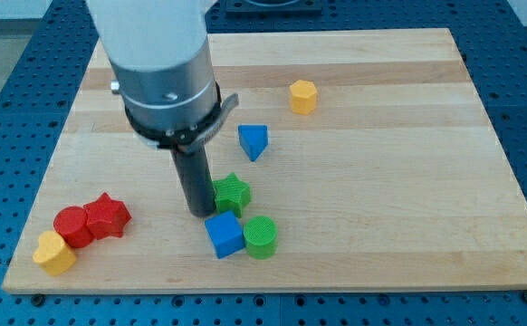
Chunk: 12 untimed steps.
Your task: Place the blue triangle right to the green star
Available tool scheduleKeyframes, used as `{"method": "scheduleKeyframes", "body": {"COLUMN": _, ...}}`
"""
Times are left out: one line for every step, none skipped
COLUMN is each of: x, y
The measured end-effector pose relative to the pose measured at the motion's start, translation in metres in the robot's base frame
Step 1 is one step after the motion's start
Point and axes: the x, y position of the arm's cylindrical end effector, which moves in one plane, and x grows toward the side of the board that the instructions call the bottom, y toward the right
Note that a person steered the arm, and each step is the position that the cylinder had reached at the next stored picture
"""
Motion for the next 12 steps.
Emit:
{"method": "scheduleKeyframes", "body": {"x": 0.002, "y": -0.001}}
{"method": "scheduleKeyframes", "body": {"x": -0.025, "y": -0.001}}
{"method": "scheduleKeyframes", "body": {"x": -0.069, "y": 0.001}}
{"method": "scheduleKeyframes", "body": {"x": -0.118, "y": 0.004}}
{"method": "scheduleKeyframes", "body": {"x": -0.144, "y": 0.014}}
{"method": "scheduleKeyframes", "body": {"x": -0.147, "y": 0.053}}
{"method": "scheduleKeyframes", "body": {"x": -0.147, "y": 0.079}}
{"method": "scheduleKeyframes", "body": {"x": -0.138, "y": 0.055}}
{"method": "scheduleKeyframes", "body": {"x": -0.123, "y": 0.036}}
{"method": "scheduleKeyframes", "body": {"x": -0.093, "y": 0.032}}
{"method": "scheduleKeyframes", "body": {"x": -0.058, "y": 0.032}}
{"method": "scheduleKeyframes", "body": {"x": -0.042, "y": 0.032}}
